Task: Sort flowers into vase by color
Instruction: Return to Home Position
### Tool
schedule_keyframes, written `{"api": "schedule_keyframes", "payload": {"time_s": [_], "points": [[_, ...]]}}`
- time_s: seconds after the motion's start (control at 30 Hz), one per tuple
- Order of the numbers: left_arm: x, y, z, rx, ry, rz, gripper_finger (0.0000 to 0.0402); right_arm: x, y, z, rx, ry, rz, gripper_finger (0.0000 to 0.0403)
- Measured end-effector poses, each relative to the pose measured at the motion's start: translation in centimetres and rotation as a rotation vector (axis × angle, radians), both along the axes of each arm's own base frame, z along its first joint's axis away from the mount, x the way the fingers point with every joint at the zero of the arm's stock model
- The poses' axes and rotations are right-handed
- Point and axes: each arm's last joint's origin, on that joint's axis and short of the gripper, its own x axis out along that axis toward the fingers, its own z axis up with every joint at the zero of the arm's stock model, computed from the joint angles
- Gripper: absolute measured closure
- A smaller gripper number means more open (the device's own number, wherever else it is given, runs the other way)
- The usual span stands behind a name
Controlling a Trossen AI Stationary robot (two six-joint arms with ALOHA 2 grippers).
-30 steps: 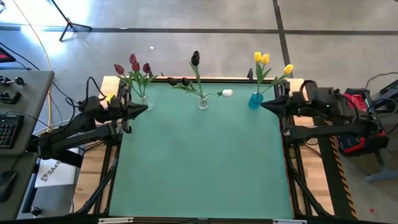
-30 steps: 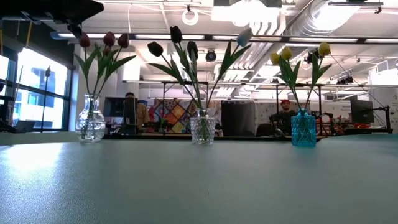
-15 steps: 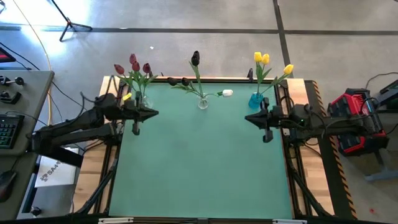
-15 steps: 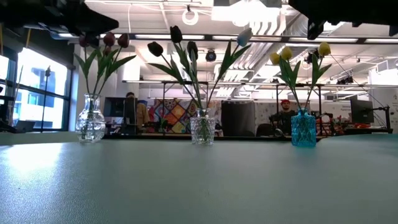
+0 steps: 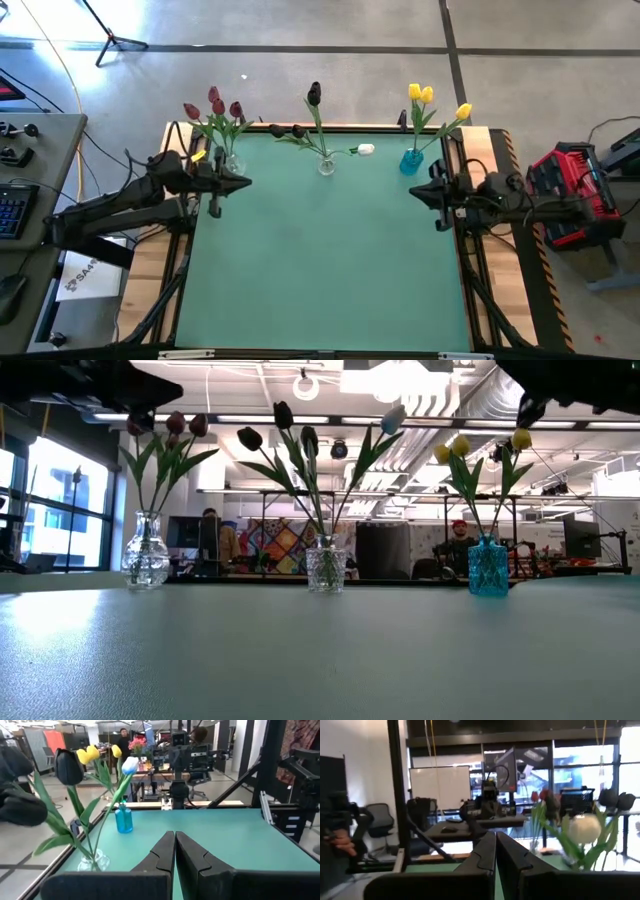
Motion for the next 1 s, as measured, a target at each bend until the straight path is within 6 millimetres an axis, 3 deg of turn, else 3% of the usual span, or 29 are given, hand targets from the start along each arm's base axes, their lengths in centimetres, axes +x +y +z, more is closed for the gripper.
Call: {"api": "schedule_keyframes", "payload": {"time_s": [0.17, 0.33, 0.43, 0.63, 1.0], "points": [[-1.4, -0.5, -0.6, -0.024, 0.052, 0.035, 0.0401, -0.1, 0.0, -2.8, 0.081, -0.016, 0.026, 0.0403], [-2.8, -1.0, -0.5, -0.008, 0.018, 0.056, 0.0401, -0.2, 0.0, -4.3, 0.104, -0.075, 0.033, 0.0403], [-3.0, -1.0, -1.1, 0.011, -0.02, 0.08, 0.0401, -0.2, 0.0, -4.5, 0.084, -0.069, 0.034, 0.0403], [-1.8, -0.6, -4.5, -0.145, -0.169, 0.065, 0.0401, -0.1, 0.0, -4.6, 0.078, -0.059, 0.03, 0.0403], [-1.2, -0.9, -6.4, -0.145, -0.187, 0.116, 0.0401, 0.0, 0.1, -5.0, 0.11, -0.017, 0.074, 0.0403]]}}
